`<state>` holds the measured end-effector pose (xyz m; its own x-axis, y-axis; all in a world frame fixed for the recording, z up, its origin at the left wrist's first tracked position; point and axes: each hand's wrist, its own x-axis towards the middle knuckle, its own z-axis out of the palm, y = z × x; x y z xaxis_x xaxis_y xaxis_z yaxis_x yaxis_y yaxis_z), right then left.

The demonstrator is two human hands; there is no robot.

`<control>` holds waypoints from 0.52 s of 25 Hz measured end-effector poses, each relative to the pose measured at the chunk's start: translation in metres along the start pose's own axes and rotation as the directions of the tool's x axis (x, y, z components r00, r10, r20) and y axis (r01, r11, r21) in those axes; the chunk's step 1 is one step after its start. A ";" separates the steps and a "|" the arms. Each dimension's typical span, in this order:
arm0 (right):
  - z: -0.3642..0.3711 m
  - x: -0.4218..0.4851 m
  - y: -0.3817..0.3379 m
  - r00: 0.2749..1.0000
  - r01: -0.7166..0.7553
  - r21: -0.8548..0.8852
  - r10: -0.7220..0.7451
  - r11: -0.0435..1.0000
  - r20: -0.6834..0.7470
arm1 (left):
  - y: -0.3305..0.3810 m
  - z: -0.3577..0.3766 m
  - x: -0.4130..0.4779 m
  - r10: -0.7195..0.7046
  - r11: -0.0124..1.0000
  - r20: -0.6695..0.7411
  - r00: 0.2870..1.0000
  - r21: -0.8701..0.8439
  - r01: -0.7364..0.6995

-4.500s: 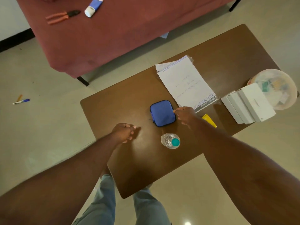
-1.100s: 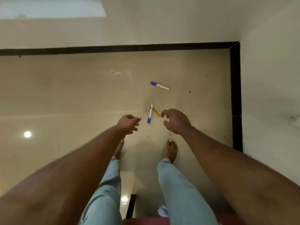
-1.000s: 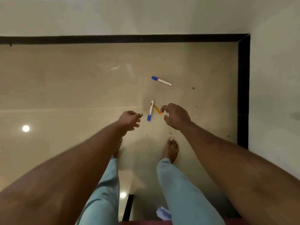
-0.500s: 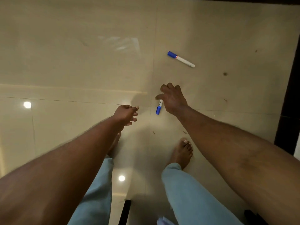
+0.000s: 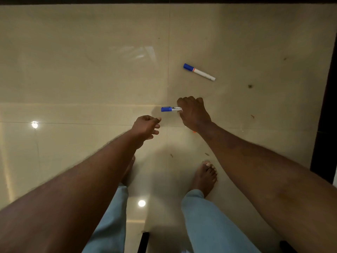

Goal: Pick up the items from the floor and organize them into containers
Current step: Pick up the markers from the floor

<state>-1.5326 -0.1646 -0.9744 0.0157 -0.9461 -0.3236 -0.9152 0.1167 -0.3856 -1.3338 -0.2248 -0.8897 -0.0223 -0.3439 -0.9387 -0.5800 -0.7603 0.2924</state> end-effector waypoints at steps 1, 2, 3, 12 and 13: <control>-0.009 0.003 0.004 0.998 -0.053 0.017 0.053 0.998 -0.032 | 0.004 0.004 -0.001 0.002 1.000 0.015 1.000 0.002 -0.002; -0.018 0.008 0.011 0.992 -0.112 0.022 0.113 0.993 -0.057 | 0.007 0.009 -0.001 0.002 1.000 0.031 1.000 0.003 -0.002; -0.025 0.014 0.020 0.981 -0.176 0.023 0.178 0.984 -0.073 | 0.008 0.014 0.000 0.002 1.000 0.044 0.999 0.001 -0.002; -0.031 0.056 0.084 0.927 -0.357 0.020 0.357 0.934 -0.112 | 0.011 0.029 0.032 0.023 1.000 0.041 0.999 -0.014 -0.023; -0.028 0.058 0.085 0.925 -0.364 0.012 0.363 0.931 -0.113 | 0.008 0.030 0.035 0.010 1.000 0.043 0.999 -0.011 -0.010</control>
<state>-1.6208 -0.2179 -1.0015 -0.3628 -0.8670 -0.3417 -0.8535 0.4563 -0.2515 -1.3635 -0.2269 -0.9252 -0.0634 -0.3274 -0.9428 -0.5711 -0.7628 0.3033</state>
